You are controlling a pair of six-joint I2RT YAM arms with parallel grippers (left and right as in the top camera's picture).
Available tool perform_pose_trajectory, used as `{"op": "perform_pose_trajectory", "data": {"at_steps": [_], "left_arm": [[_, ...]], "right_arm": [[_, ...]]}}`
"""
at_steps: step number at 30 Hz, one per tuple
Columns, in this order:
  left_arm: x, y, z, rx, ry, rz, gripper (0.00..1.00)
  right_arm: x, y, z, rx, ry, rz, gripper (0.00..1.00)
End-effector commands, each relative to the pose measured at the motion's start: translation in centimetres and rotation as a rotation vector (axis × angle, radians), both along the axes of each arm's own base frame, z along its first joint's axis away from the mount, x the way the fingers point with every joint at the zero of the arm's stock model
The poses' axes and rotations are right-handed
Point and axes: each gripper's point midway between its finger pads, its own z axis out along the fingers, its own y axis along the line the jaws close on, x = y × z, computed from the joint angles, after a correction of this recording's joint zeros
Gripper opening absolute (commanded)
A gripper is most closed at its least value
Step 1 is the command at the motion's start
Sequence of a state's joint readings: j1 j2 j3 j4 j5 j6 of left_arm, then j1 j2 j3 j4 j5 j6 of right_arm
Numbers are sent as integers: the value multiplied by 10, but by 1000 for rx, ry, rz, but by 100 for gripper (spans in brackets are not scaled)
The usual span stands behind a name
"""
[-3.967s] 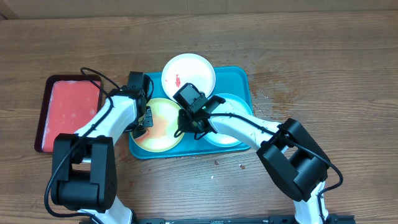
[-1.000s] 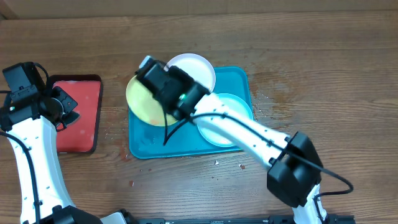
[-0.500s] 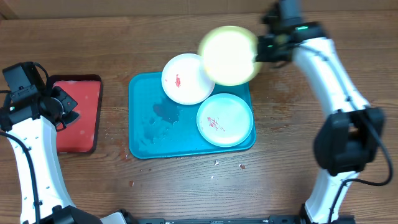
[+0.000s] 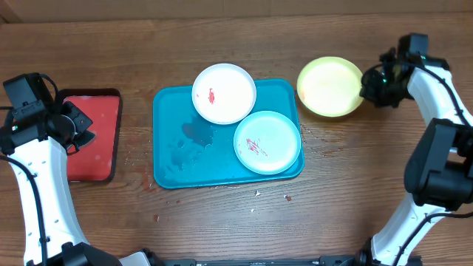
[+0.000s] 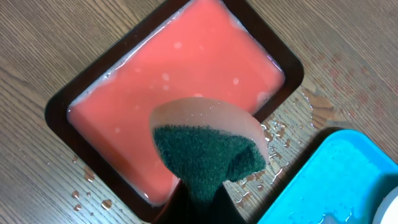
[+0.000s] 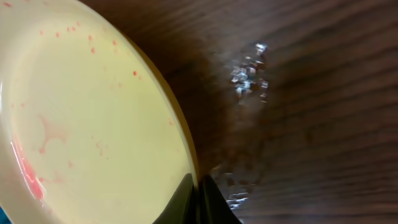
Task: Clean dirty plates on tray and stack at the side
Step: 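Lift the yellow plate with the right gripper and carry it right, then set the yellow plate down right of the teal tray, release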
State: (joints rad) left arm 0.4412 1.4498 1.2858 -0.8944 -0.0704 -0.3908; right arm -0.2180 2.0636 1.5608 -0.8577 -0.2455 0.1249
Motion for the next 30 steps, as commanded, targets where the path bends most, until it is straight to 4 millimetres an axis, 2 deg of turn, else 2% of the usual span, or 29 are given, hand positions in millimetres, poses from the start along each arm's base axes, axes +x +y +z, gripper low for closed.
{"op": "perform_pose_trajectory", "data": {"at_steps": [1, 3, 4, 7, 10, 12, 14, 16, 17, 20, 22, 25, 30], "left_arm": [[4, -1, 3, -18, -22, 8, 4], [4, -1, 3, -18, -23, 9, 4], [4, -1, 3, -18, -23, 9, 4], [4, -1, 3, -19, -22, 8, 4], [4, -1, 3, -19, -22, 8, 4], [4, -2, 3, -25, -25, 4, 4], [6, -4, 3, -37, -34, -4, 4], [7, -4, 3, -36, -37, -5, 4], [7, -4, 3, -36, -37, -5, 4], [7, -4, 3, -36, -37, -5, 4], [8, -4, 2, -35, -40, -4, 4], [14, 0, -2, -25, -59, -5, 4], [32, 8, -25, -29, -52, -4, 4]], "right_arm": [[-3, -14, 0, 16, -23, -107, 4], [-3, -20, -5, 16, -37, -127, 4], [-2, -21, -7, 14, -43, -129, 7], [-3, -21, -9, 16, -45, -128, 32], [-1, -8, -6, 62, -53, -103, 54], [4, 8, 7, 151, -84, -68, 69], [12, 25, 31, 244, -145, -23, 88], [20, 39, 62, 304, -225, 32, 97], [24, 45, 79, 314, -268, 62, 100], [35, 71, 124, 286, -401, 188, 100], [40, 94, 141, 255, -476, 282, 100], [48, 130, 145, 216, -521, 358, 100], [56, 188, 119, 67, -506, 416, 100]]}}
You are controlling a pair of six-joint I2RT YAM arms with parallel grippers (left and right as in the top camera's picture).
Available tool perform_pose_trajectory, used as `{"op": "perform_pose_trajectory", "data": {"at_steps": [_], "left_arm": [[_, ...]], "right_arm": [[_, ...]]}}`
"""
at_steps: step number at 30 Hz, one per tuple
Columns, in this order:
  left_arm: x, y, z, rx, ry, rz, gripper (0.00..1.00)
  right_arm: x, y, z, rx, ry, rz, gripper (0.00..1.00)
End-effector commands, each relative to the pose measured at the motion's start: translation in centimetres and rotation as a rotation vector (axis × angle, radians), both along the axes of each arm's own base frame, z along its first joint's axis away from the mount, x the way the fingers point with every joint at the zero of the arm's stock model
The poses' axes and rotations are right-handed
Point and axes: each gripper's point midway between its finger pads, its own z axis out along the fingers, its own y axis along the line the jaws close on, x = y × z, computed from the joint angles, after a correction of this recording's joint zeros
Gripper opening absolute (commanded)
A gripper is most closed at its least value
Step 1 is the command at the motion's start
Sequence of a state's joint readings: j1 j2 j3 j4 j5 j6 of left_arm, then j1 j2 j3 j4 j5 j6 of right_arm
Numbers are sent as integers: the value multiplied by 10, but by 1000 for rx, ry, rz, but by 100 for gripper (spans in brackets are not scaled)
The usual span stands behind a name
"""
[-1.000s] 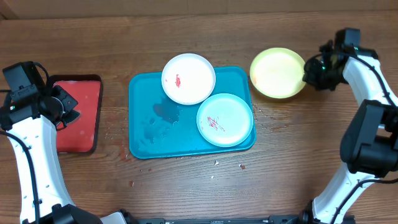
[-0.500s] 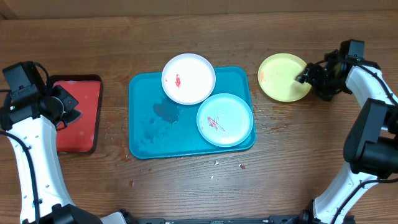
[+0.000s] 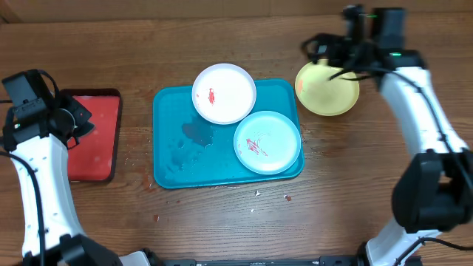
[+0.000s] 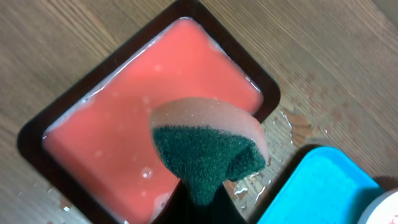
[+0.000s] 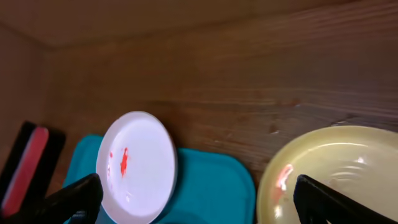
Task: Clean dirty plates on tray and stack at the side
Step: 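Set the yellow plate down right of the teal tray, release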
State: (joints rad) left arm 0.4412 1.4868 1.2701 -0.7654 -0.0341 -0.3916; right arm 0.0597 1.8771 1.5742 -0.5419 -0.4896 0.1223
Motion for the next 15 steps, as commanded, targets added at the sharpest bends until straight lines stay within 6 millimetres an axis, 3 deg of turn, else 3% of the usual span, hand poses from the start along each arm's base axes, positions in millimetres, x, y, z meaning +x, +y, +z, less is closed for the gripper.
{"op": "perform_pose_trajectory", "data": {"at_steps": [1, 6, 10, 15], "left_arm": [[10, 5, -28, -33, 30, 13, 4], [31, 16, -60, -36, 46, 15, 4], [38, 20, -90, -42, 92, 0, 4], [38, 29, -129, -25, 176, -3, 4]], "right_arm": [[4, 33, -28, -137, -2, 3, 100], [7, 73, -66, -274, -14, 3, 100], [2, 101, -88, -289, -4, 51, 100], [-6, 120, -96, -287, 7, 96, 100]]}}
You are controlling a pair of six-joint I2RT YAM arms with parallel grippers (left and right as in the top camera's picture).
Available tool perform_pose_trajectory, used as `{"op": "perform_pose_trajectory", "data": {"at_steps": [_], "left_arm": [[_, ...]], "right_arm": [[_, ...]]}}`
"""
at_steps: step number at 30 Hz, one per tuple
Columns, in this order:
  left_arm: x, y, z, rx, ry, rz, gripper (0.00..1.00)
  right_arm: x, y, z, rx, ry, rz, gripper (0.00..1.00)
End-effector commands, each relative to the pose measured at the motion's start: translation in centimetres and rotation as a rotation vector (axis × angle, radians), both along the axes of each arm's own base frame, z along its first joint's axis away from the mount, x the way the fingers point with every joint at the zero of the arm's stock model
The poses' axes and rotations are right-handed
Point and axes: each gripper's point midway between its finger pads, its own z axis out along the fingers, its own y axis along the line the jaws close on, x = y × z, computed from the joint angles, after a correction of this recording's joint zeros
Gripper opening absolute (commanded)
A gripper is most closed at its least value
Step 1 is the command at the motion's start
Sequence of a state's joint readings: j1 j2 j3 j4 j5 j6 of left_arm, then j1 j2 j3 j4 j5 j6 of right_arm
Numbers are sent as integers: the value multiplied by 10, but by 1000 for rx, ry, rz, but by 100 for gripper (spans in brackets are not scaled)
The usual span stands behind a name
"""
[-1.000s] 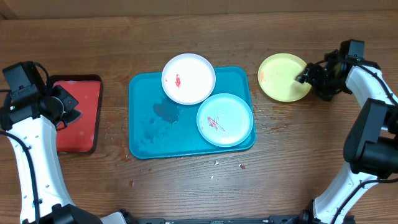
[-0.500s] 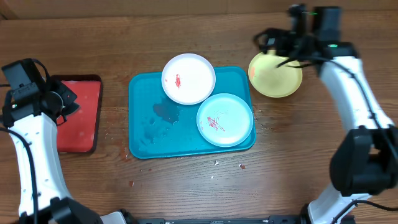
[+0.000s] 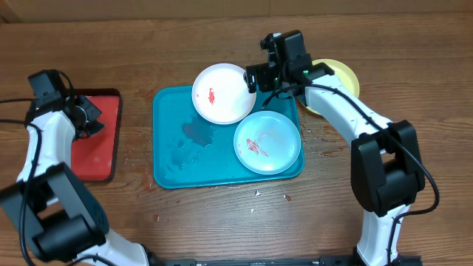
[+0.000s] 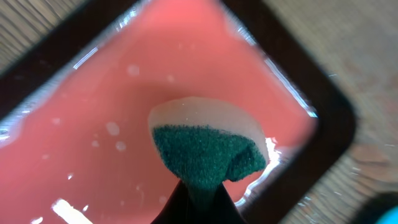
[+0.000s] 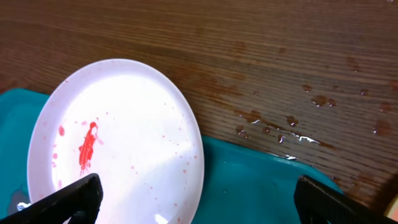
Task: Clean dirty plates on tray and stack at the side
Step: 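Set the yellow plate down right of the teal tray, release, then move the right gripper to the top white plate and grip its rim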
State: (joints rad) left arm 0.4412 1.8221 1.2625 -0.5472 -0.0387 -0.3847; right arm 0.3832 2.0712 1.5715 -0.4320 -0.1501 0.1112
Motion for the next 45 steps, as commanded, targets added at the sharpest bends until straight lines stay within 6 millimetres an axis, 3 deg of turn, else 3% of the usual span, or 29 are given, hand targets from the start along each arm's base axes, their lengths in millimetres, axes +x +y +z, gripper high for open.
{"op": "perform_pose_trajectory", "data": {"at_steps": [1, 8, 12, 19, 27, 29, 34, 37, 43, 45], "left_arm": [[-7, 10, -28, 28, 78, 4, 4], [-21, 18, -75, -8, 180, 34, 4], [-32, 24, -91, -31, 220, 56, 5], [-36, 31, -91, -35, 220, 75, 7], [-36, 30, -91, -36, 220, 75, 4], [-36, 30, -91, -36, 220, 75, 4], [-38, 29, -92, -40, 228, 75, 4], [-38, 29, -92, -40, 228, 75, 4], [-38, 29, -92, -41, 230, 75, 4], [-38, 29, -92, -41, 230, 75, 4]], "right_arm": [[0, 5, 1, -16, -19, 2, 100], [-2, 8, 1, -11, -14, 11, 100], [-2, 8, 1, -11, -14, 11, 100], [4, 8, -1, -15, -32, 2, 100], [12, 1, -26, -37, -8, -74, 100], [11, 0, -33, -42, 4, -74, 95], [7, 4, -53, -38, 46, -56, 60], [2, 10, -62, -19, 74, -32, 46], [-3, 17, -74, -12, 104, -32, 42], [-5, 20, -74, -13, 104, -25, 33]]}}
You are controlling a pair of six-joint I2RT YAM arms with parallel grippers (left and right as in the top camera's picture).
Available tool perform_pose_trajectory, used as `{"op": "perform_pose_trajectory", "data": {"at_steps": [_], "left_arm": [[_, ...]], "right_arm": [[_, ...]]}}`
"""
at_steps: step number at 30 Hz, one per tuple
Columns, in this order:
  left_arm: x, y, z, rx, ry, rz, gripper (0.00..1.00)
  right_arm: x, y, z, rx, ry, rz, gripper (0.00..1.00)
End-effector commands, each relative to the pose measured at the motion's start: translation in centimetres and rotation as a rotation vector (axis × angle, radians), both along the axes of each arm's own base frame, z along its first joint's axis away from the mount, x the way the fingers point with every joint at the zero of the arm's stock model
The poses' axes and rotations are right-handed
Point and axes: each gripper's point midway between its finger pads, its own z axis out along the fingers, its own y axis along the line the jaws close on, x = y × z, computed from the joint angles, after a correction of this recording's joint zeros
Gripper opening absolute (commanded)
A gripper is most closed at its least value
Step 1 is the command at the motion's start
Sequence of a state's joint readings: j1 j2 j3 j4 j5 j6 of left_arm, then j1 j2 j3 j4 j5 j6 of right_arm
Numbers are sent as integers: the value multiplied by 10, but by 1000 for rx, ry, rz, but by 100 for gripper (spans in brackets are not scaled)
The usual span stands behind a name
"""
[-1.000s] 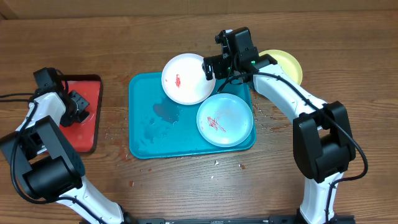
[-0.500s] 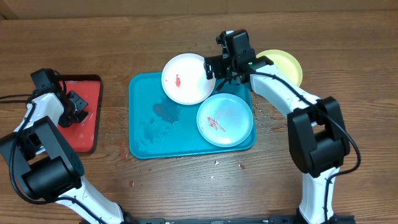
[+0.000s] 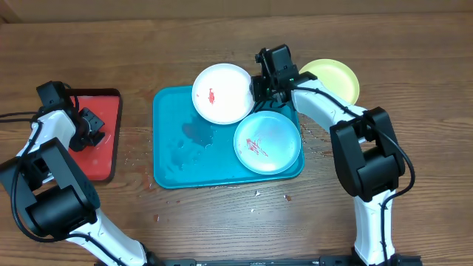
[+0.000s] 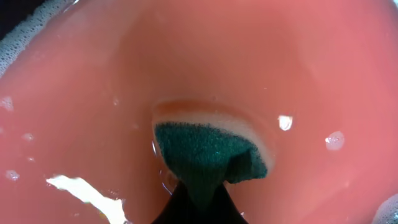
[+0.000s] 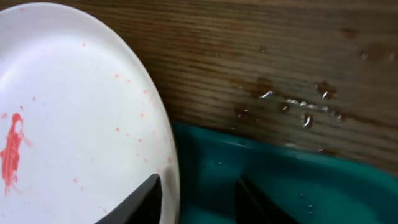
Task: Clean dirty plates on tray and stack at the side
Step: 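Move the right gripper to the top white plate and grip its rim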
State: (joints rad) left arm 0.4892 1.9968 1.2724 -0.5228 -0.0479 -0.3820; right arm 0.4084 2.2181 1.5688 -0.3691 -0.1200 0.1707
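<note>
My left gripper (image 3: 87, 127) is shut on a green-and-white sponge (image 4: 208, 152), whose lower edge sits in the pink liquid of the red tray (image 3: 103, 159). The white plate (image 3: 222, 92) with a red smear rests partly on the teal tray (image 3: 177, 148). My right gripper (image 5: 199, 200) is open at that plate's right rim, one finger over the white plate (image 5: 74, 124) and the other over the teal tray (image 5: 298, 180). A light blue plate (image 3: 270, 140) with red smears lies on the tray's right half.
A yellow plate (image 3: 336, 77) sits on the wooden table to the right of the tray, behind my right arm. Water drops lie on the wood (image 5: 298, 115) beside the tray. A wet patch (image 3: 196, 133) darkens the tray's middle.
The sponge was just above the pink liquid and now dips into it. My right gripper, then above the white plate's right edge, is now low with its jaws astride the rim.
My right gripper was shut on the yellow plate's rim beside the tray, while the left held the sponge over the red tray. Then the right was open and clear of that plate, then above the white plate, now at its rim. The sponge is now in the liquid.
</note>
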Motion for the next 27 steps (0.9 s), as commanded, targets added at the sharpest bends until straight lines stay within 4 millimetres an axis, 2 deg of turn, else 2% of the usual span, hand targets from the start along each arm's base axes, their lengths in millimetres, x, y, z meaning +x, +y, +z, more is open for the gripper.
{"op": "perform_pose_trajectory", "data": {"at_steps": [1, 4, 6, 17, 21, 25, 27], "left_arm": [[-24, 11, -25, 13, 101, 22, 4], [-24, 11, -25, 12, 102, 22, 4], [-24, 11, -25, 12, 101, 22, 4], [-25, 11, -25, 11, 105, 21, 4], [-25, 11, -25, 11, 105, 21, 4], [-25, 11, -25, 11, 105, 21, 4], [-25, 11, -25, 11, 104, 21, 4]], "right_arm": [[-5, 12, -4, 15, 10, 17, 26], [-8, 18, -4, 14, 12, 29, 17], [-13, 23, -3, 11, 18, 41, 4], [-44, 77, 40, 12, 22, 155, 4], [-66, 92, 35, -9, 63, 193, 4], [-91, 96, 12, -45, 132, 201, 4], [-97, 94, 3, -65, 152, 181, 4]]}}
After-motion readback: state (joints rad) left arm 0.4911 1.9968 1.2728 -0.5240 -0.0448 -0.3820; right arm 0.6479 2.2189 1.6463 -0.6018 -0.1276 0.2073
